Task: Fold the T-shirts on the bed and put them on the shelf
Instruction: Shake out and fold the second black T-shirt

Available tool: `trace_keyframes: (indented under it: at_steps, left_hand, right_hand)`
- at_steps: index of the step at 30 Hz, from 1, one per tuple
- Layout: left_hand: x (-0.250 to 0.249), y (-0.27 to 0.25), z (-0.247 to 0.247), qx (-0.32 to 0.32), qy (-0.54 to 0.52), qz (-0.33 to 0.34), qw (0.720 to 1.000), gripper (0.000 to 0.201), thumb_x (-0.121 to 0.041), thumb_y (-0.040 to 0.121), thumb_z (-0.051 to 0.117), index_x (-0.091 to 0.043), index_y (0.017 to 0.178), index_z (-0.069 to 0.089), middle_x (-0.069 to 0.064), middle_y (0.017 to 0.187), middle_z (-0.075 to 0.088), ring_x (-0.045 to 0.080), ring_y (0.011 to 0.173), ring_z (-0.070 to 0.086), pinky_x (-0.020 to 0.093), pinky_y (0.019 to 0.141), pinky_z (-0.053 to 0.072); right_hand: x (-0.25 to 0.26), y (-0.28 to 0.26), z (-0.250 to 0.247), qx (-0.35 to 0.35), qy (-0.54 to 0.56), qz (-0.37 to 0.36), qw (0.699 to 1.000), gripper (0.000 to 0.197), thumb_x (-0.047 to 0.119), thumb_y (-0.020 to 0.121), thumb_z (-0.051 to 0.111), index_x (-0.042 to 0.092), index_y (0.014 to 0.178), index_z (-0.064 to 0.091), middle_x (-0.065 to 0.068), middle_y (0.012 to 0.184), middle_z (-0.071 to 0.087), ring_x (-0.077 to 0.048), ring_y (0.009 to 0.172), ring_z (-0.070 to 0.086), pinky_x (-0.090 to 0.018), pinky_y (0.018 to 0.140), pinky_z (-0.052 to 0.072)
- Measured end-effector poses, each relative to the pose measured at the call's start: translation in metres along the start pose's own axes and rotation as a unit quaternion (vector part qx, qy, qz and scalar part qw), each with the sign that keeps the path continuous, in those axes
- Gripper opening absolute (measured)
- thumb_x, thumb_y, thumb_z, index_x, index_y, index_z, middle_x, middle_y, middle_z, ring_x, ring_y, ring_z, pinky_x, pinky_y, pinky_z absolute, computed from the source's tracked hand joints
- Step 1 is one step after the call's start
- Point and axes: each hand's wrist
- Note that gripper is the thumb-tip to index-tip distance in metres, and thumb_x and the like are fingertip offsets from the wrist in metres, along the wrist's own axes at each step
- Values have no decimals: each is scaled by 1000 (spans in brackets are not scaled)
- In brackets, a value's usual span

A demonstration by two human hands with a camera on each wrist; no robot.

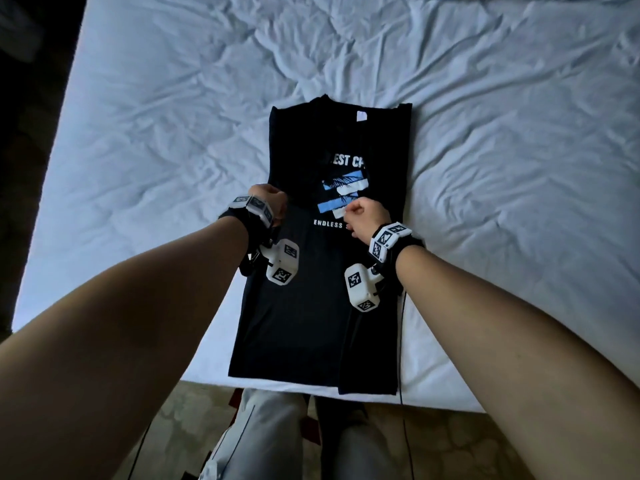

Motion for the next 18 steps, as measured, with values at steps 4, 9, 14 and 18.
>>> trace_keyframes:
  at_steps: [4, 9, 14, 18]
  left_hand:
    - [-11, 60, -18, -31, 114, 7, 993, 20, -30, 74, 58, -11, 79, 58, 10, 67, 58, 26, 62, 56, 34, 62, 47]
    - [-42, 95, -32, -41, 155, 4, 987, 36, -35, 88, 59, -15, 114, 45, 14, 94, 60, 32, 83, 60, 37, 74, 50]
    - [-61, 144, -35, -27, 90, -2, 996, 61, -35, 77, 69, -11, 127, 45, 15, 106, 63, 31, 95, 66, 45, 85, 56]
    - [-70, 163, -38, 9, 75, -19, 997, 18, -29, 78, 70, -15, 88, 65, 14, 94, 71, 28, 82, 67, 42, 83, 55]
  right_hand:
    - [21, 31, 10, -4, -14, -5, 1000, 16, 17, 88, 59, 15, 103, 66, 1, 89, 66, -16, 78, 62, -24, 69, 50]
    - [50, 72, 24, -26, -55, -34, 998, 20, 19, 87, 61, 18, 107, 66, 10, 87, 59, -14, 90, 61, -26, 82, 48]
    - [67, 111, 37, -20, -89, -71, 993, 25, 18, 87, 63, 16, 112, 63, 4, 103, 62, -11, 91, 58, -21, 76, 43]
    - [72, 135, 48, -21, -133, -111, 985, 35, 17, 82, 66, 18, 116, 59, 0, 116, 56, -17, 99, 58, -30, 82, 51]
Point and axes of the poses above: each hand's wrist, its own y-axis towards the middle knuckle, its own z-axis out of the palm, x = y × z
